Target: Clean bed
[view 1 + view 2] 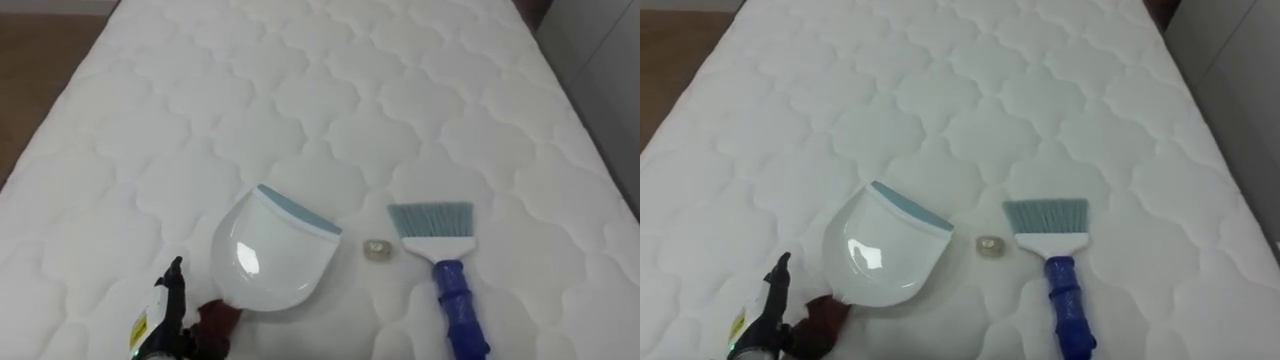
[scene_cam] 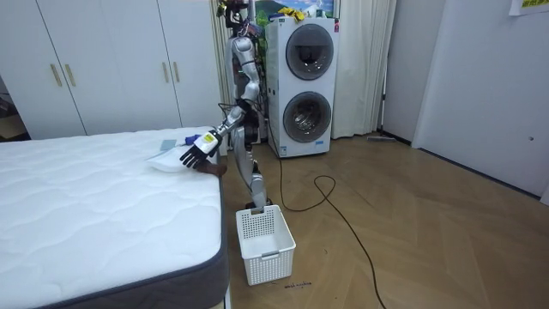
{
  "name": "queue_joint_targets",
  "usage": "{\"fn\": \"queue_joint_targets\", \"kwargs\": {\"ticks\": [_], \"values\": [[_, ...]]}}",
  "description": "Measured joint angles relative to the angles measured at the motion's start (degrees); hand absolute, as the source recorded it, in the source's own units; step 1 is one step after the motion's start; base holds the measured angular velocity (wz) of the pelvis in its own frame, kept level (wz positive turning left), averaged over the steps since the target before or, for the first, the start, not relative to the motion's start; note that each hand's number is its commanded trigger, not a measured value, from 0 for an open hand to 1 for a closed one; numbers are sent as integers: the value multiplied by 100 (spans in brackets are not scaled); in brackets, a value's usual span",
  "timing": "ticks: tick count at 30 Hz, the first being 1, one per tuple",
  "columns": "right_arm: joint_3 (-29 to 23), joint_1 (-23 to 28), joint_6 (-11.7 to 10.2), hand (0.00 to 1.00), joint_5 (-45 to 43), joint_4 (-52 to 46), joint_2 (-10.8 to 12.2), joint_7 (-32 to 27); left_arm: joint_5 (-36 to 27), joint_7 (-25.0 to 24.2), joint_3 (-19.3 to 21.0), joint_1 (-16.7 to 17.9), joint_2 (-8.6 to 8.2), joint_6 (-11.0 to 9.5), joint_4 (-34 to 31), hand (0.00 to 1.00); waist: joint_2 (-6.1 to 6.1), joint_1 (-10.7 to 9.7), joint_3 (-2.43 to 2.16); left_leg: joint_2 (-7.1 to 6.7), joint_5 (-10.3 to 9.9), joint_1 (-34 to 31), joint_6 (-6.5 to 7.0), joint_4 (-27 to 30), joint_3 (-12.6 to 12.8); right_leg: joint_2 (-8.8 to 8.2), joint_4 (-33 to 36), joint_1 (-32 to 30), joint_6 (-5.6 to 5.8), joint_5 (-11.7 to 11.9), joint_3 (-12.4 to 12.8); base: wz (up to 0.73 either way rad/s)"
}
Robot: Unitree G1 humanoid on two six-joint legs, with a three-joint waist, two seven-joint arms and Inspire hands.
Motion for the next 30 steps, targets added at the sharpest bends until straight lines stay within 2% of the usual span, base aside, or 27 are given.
{"fn": "queue_joint_targets", "kwargs": {"ticks": [12, 30], "values": [[31, 4, -1, 0, 283, -40, -15, -2, -47, -292, -206, -80, 64, 5, 56, 0, -4, -26, -1, 6, 5, -98, 7, 26, 63, -9, 39, -118, 1, 9, 13, -1], [224, 0, -8, 0, 318, -125, -47, -1, -47, -528, -218, -172, 61, 17, 273, 0, 3, -29, 0, 11, 5, -157, 7, 12, 81, -7, 33, -192, 0, 9, 31, 0]]}}
